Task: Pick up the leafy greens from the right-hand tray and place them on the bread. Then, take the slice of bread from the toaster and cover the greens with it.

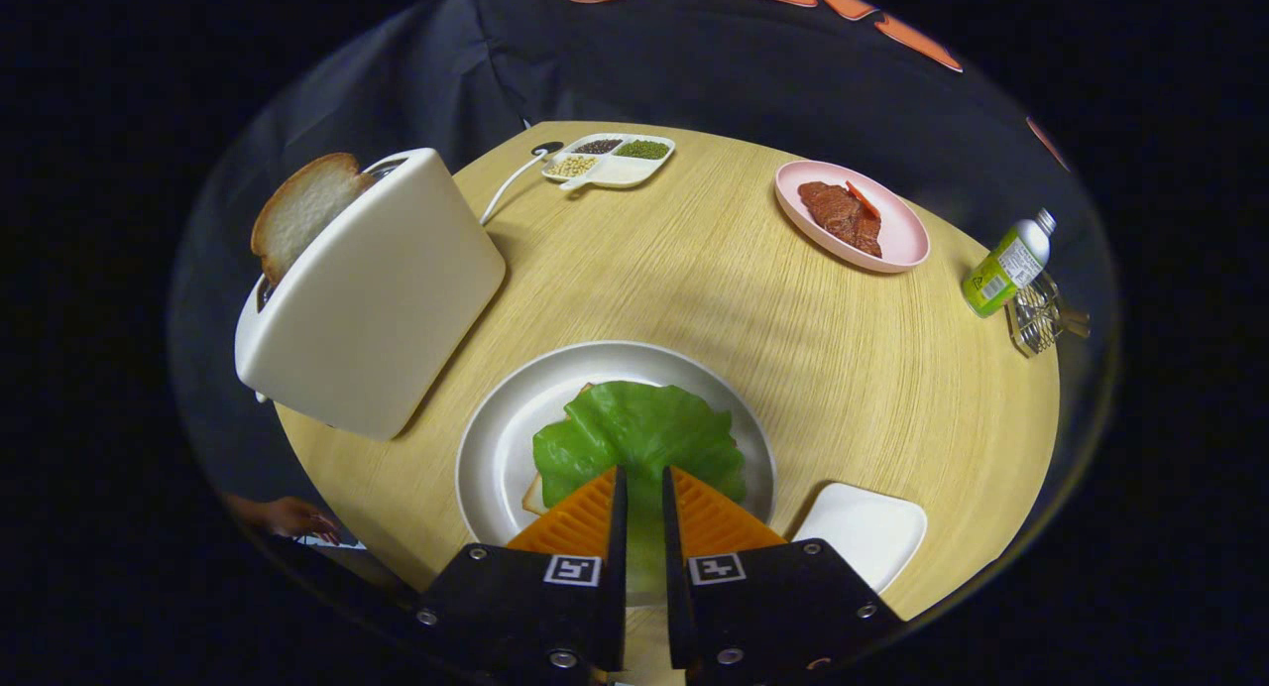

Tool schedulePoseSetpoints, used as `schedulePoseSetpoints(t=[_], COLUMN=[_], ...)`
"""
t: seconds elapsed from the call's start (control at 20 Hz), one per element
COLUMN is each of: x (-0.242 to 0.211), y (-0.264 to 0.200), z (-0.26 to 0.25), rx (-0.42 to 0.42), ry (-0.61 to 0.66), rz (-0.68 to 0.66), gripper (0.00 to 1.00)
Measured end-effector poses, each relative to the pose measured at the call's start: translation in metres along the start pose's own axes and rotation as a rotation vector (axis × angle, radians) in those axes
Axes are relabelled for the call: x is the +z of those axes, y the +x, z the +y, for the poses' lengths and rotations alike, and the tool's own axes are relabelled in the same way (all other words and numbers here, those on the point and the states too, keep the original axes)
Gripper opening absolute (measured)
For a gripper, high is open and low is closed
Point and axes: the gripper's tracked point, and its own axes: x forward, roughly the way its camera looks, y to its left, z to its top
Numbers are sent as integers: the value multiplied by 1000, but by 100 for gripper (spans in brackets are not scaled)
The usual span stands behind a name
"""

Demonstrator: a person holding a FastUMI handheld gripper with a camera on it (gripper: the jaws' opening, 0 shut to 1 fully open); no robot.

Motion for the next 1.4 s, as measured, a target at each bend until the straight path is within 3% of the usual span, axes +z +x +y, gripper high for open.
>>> schedulePoseSetpoints(t=[0.25, 0.4, 0.65, 1.1, 1.2, 1.4], x=[13, 25, 57, 143, 161, 175], y=[-13, -22, -45, -105, -104, -88], z=[15, 21, 48, 111, 133, 152], rx=[29, 33, 101, 143, 192, 177], ry=[26, 63, 175, 208, 224, 200], rz=[-43, -72, -124, -140, -130, -58], gripper=[30, 55, 80, 85, 84, 84])
